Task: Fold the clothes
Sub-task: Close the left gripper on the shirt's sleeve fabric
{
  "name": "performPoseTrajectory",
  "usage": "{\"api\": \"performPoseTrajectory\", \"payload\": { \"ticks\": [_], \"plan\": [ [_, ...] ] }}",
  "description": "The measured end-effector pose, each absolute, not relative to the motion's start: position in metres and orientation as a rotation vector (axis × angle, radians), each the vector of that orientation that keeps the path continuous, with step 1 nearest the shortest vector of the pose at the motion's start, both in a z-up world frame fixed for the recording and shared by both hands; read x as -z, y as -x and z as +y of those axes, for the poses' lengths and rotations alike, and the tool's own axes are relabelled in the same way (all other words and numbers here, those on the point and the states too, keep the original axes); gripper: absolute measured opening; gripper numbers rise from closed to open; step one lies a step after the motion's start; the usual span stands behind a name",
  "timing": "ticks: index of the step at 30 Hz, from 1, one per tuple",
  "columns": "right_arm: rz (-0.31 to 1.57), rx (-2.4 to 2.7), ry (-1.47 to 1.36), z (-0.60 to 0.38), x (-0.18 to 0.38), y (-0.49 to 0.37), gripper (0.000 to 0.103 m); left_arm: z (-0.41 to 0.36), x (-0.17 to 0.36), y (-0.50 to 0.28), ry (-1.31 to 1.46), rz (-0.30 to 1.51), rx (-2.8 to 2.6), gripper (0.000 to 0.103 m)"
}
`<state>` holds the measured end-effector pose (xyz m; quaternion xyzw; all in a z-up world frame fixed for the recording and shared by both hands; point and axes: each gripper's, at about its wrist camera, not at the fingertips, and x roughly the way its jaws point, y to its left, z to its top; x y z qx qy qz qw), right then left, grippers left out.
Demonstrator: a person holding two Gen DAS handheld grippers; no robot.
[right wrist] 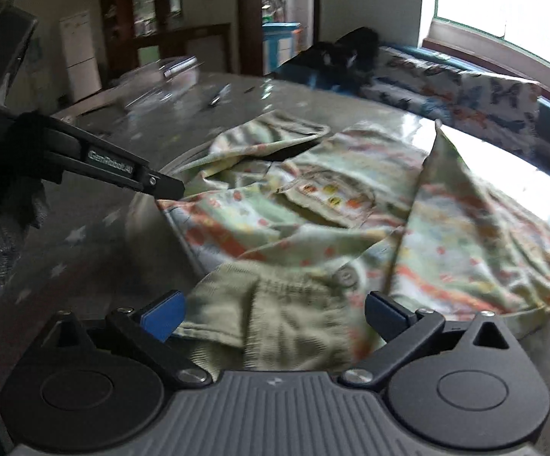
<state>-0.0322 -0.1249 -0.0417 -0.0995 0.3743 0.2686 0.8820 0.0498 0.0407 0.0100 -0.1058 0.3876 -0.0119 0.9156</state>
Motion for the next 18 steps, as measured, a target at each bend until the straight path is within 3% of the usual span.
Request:
{"api": "performPoseTrajectory", "payload": {
  "ticks": [9,12,13,15,18],
  "plan": [
    [0.824,-0.732,0.278,-0.120,0.045,0.075,0.103,0.062,-0.009,0.001,0.227,0.844,-0.032,0.004],
    [0.815,-0.757,0.291,-0.121,0.038,0.079,0.103,0.064,-0.015,0.005,0.187,0.845,-0.050,0.016],
    [0.808,-0.762,0.288,-0.122,0.034,0.079,0.103,0.063,-0.020,0.006,0.167,0.833,-0.062,0.032],
    [0.778,-0.759,0.259,-0.126,0.024,0.073,0.103,0.063,-0.032,0.005,0.140,0.786,-0.076,0.047],
    [0.746,-0.739,0.208,-0.126,0.017,0.059,0.103,0.057,-0.050,-0.005,0.113,0.718,-0.052,0.051]
  ]
}}
